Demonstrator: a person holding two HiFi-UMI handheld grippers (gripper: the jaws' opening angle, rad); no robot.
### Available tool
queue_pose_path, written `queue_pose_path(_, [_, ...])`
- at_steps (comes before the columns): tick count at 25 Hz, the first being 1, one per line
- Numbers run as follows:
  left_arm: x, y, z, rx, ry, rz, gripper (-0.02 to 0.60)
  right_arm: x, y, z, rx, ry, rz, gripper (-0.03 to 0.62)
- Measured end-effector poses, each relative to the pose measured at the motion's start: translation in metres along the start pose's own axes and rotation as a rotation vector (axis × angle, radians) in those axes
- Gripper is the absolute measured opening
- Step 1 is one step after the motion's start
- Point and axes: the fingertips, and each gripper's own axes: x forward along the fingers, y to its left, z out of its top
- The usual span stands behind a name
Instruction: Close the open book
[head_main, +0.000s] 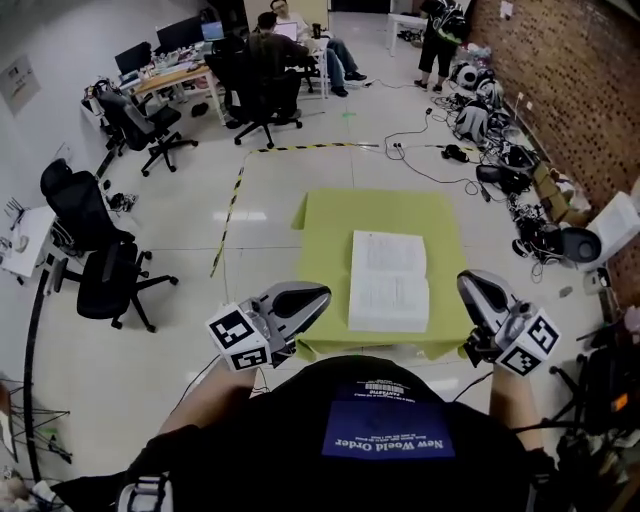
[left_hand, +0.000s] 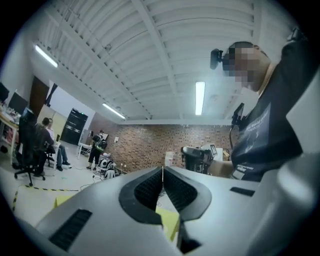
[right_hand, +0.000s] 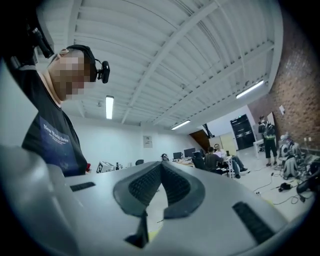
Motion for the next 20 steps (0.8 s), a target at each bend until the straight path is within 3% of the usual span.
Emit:
queue_pose_path(4, [0.003,0.057,-0.021,0.114,0.106,-0.031,0.008,0.043,-0.018,-0.005,0.015,-0.014,-0.039,-0.012])
queue_pose_path(8, [0.025,0.106,-0.050,0.229,0.214,-0.036,0.008,0.073,-0.037,-0.017,0.005,0.036,-0.040,-0.012])
queue_pose_path(12, [0.040,0.105,-0.106,0.288,0.378,-0.056,0.008,0.077,-0.060,-0.034,0.068,0.086,0.001,-0.012])
queue_pose_path(16, [0.061,0.109,-0.157,0.299,0.480,-0.026,0.008,0.078,-0.097,-0.050,0.091,0.095,0.086,-0.012])
queue_pose_path(20, [0.077,0.116,-0.206,0.376,0.599,-0.027,0.008,0.075,-0.143,-0.076,0.143,0.115,0.126,-0.012])
